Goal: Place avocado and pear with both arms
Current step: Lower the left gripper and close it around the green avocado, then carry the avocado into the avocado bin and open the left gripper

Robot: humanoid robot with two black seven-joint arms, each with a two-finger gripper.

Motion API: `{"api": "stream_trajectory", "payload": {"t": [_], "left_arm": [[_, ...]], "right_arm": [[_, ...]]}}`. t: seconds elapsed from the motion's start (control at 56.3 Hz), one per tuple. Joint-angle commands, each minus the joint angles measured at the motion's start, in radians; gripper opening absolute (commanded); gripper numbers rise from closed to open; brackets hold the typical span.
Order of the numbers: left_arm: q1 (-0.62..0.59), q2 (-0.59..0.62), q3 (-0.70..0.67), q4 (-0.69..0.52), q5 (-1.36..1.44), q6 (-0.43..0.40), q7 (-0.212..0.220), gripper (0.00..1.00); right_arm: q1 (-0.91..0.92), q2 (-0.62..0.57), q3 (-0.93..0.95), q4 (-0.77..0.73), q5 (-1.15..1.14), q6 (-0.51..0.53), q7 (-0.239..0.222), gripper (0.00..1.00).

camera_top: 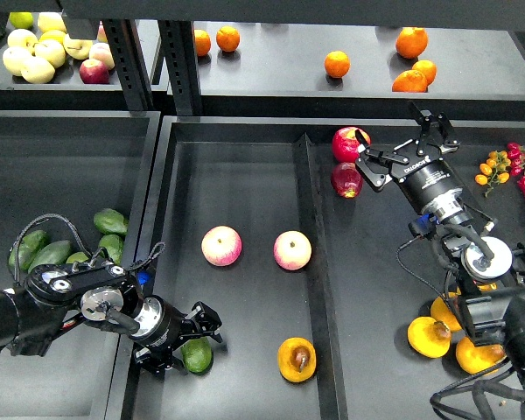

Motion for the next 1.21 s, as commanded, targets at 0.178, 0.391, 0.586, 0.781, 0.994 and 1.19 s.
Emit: {"api": "stream_trajectory", "payload": {"t": [0.178,0.391,0.586,0.781,0.994,1.19], "left_arm": [[0.000,-0.013,-0.009,0.017,0.022,0.000,0.000,0.62],[0.011,-0.015,-0.040,0.027,0.039,0.000,0.000,0.40],[0.025,-0.021,-0.069,0.047,0.074,0.000,0.000,0.36],[0.031,-0.022,-0.089,0.047,0.085,0.000,0.000,0.33],[0.010,-0.021,-0.099,0.022,0.080,0.000,0.000,0.32],[-0.018,0.021,-0.133,-0.006,0.071,0.000,0.000,0.33]], "right_arm": [[0.000,0.000,0.000,0.000,0.000,0.000,0.000,1.00],[0.000,0.000,0.000,0.000,0.000,0.000,0.000,1.00],[-0.001,0.000,0.000,0.000,0.000,0.000,0.000,1.00],[-0.003,0.000,0.000,0.000,0.000,0.000,0.000,1.00],[-0.003,0.000,0.000,0.000,0.000,0.000,0.000,1.00],[-0.005,0.000,0.000,0.000,0.000,0.000,-0.002,1.00]]}}
